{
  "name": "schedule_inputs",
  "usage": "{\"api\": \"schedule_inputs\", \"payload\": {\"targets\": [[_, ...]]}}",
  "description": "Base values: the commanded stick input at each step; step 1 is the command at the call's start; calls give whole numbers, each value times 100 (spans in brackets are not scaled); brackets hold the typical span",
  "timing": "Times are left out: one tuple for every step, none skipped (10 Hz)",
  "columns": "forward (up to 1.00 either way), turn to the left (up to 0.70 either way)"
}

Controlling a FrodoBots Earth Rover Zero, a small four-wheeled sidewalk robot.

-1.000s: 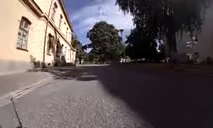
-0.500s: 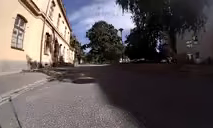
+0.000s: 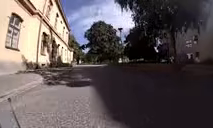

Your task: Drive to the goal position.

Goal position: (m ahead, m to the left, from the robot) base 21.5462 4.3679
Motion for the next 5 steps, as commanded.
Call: {"api": "schedule_inputs", "payload": {"targets": [[70,0],[70,0],[70,0],[70,0],[70,6]]}}
